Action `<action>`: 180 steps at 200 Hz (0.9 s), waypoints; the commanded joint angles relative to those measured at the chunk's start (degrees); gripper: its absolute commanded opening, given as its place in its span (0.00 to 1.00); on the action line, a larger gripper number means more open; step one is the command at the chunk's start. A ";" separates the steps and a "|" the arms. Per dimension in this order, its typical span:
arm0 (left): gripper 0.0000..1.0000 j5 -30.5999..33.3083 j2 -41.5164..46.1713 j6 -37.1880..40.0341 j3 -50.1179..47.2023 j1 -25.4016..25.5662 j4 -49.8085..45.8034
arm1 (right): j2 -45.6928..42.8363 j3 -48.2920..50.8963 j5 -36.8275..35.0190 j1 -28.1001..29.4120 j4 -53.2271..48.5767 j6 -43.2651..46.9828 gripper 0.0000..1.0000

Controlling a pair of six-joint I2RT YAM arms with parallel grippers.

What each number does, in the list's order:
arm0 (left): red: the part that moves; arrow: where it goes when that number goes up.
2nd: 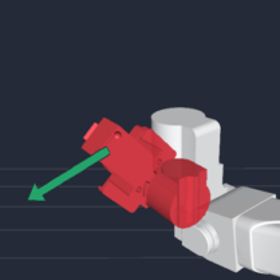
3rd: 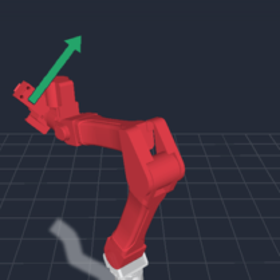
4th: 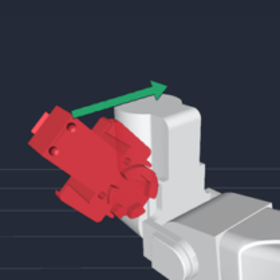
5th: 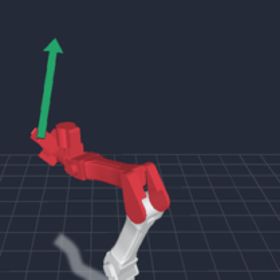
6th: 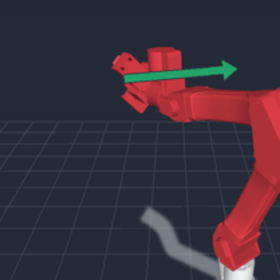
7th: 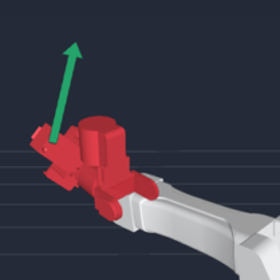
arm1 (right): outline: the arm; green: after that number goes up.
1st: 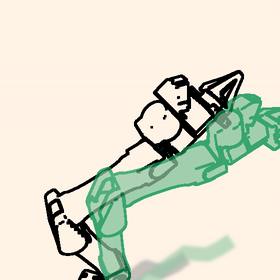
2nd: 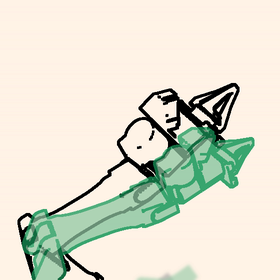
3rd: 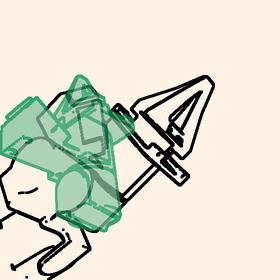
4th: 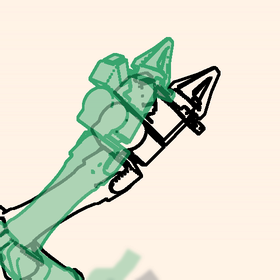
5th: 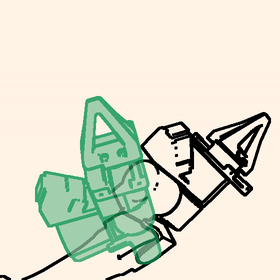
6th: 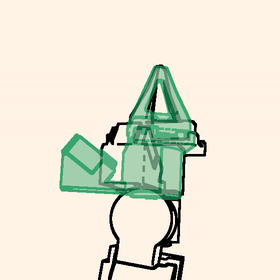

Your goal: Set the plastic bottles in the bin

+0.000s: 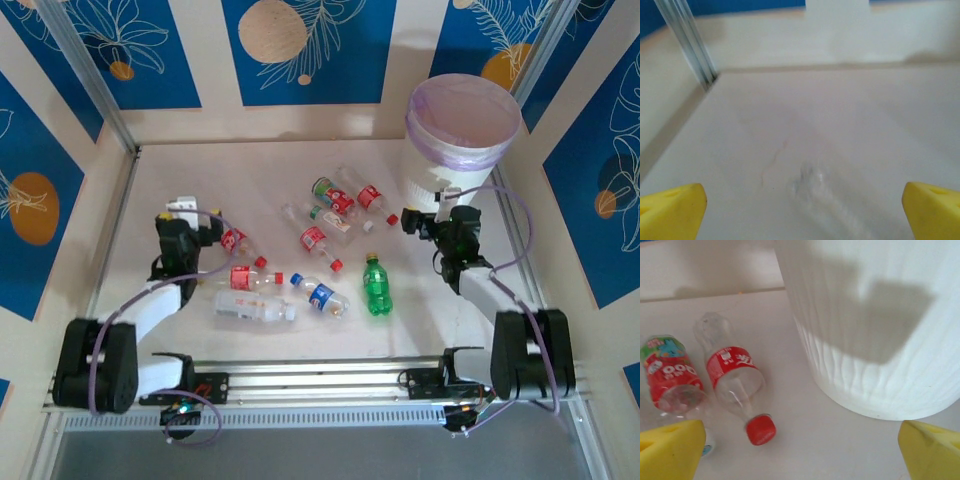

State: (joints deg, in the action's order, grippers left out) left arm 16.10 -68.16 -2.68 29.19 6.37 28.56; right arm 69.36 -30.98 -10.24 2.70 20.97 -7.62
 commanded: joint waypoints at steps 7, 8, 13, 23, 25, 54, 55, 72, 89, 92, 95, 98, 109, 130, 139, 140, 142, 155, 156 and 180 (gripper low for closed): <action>1.00 -0.14 4.94 -12.41 8.96 -0.58 -26.80 | -5.33 -4.84 -9.73 6.45 -26.42 -3.32 0.99; 1.00 -0.43 5.04 -12.91 9.18 -0.57 -27.50 | -5.53 -5.21 -9.98 6.71 -27.56 -3.57 0.99; 1.00 -1.81 5.58 -14.96 10.18 -0.55 -30.31 | -6.46 -6.60 -11.50 8.05 -31.84 -4.80 0.99; 1.00 -5.03 6.51 -18.55 11.27 -0.48 -34.14 | -8.27 -9.20 -13.73 11.12 -40.31 -8.17 0.99; 1.00 -5.64 6.71 -19.24 11.36 -0.48 -34.70 | -8.56 -9.67 -14.06 11.76 -42.20 -8.86 0.99; 0.99 -11.20 8.68 -26.43 11.95 -0.40 -41.04 | -11.19 -17.14 -11.00 18.73 -62.61 -20.10 1.00; 0.98 -11.36 8.67 -26.60 11.95 -0.40 -41.17 | -11.14 -17.42 -10.75 18.91 -63.15 -20.39 1.00; 0.96 -14.79 8.83 -29.97 11.38 -0.35 -41.68 | -9.22 -21.03 -6.03 21.61 -70.71 -25.25 0.98; 0.94 -18.15 7.99 -32.00 11.24 0.14 -41.27 | -5.60 -23.25 -2.29 24.56 -74.82 -28.30 0.94; 0.94 -18.51 7.77 -32.12 11.31 0.34 -41.37 | -4.96 -23.44 -1.54 25.12 -75.13 -28.59 0.93; 0.94 -18.62 7.52 -32.18 11.37 0.55 -41.51 | -4.12 -23.62 -0.90 25.74 -75.26 -28.86 0.92; 0.94 -18.62 7.33 -32.18 11.45 0.79 -41.67 | -3.29 -23.80 -0.46 26.26 -75.45 -29.20 0.91; 0.94 -18.28 6.67 -31.98 11.74 1.56 -42.68 | -0.35 -24.46 0.58 28.34 -75.17 -30.31 0.87; 0.94 -17.22 5.94 -31.16 12.62 2.64 -45.49 | 6.51 -26.49 0.70 30.66 -74.77 -31.13 0.85; 0.94 -16.74 5.89 -30.73 13.11 2.98 -46.56 | 9.06 -27.17 0.17 30.96 -74.85 -31.36 0.85; 0.94 -16.68 5.87 -30.68 13.14 3.01 -46.61 | 9.27 -27.23 0.11 30.96 -74.80 -31.29 0.85; 0.94 -16.57 5.92 -30.51 13.23 3.03 -46.80 | 9.82 -27.32 -0.01 30.96 -74.75 -31.27 0.85; 0.94 -15.98 6.10 -30.02 13.44 3.45 -47.62 | 12.48 -27.45 -0.61 30.75 -73.71 -31.07 0.85; 0.94 -15.99 6.15 -29.97 13.44 3.46 -47.67 | 12.65 -27.46 -0.68 30.72 -73.58 -31.02 0.85; 0.95 -15.49 6.53 -29.92 12.92 4.21 -47.87 | 16.39 -27.72 -1.80 29.78 -72.04 -30.32 0.85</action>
State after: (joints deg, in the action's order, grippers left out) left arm 0.23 -62.33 -32.71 40.80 9.54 -17.15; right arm 83.31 -56.60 -11.75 33.23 -50.48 -36.97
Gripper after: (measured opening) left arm 0.943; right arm 0.847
